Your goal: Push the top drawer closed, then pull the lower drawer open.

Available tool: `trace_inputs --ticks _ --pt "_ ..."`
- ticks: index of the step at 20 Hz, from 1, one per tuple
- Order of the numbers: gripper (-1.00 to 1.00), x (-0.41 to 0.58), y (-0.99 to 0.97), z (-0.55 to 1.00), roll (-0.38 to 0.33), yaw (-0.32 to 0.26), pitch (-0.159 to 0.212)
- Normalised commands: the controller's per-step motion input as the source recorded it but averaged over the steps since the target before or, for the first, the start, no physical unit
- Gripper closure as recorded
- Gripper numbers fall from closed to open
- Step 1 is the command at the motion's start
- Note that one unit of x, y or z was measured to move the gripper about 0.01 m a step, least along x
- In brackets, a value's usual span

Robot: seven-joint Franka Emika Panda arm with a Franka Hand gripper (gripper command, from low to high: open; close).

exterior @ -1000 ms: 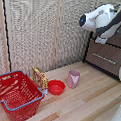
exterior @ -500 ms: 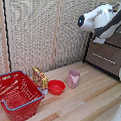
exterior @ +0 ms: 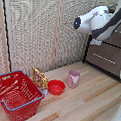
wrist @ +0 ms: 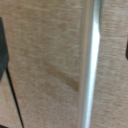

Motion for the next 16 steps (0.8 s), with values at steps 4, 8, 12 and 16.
trace_inputs --ticks 4,8,12,16 --pt "-1.00 -0.071 0.03 -0.51 0.000 0.000 -0.016" --pt "-1.00 -0.042 0.19 -0.39 -0.006 0.000 -0.025" --pt "-1.00 -0.041 0.36 -0.30 -0.073 0.000 -0.010" --pt "-1.00 -0.019 0.52 -0.18 -0.083 -0.002 -0.017"
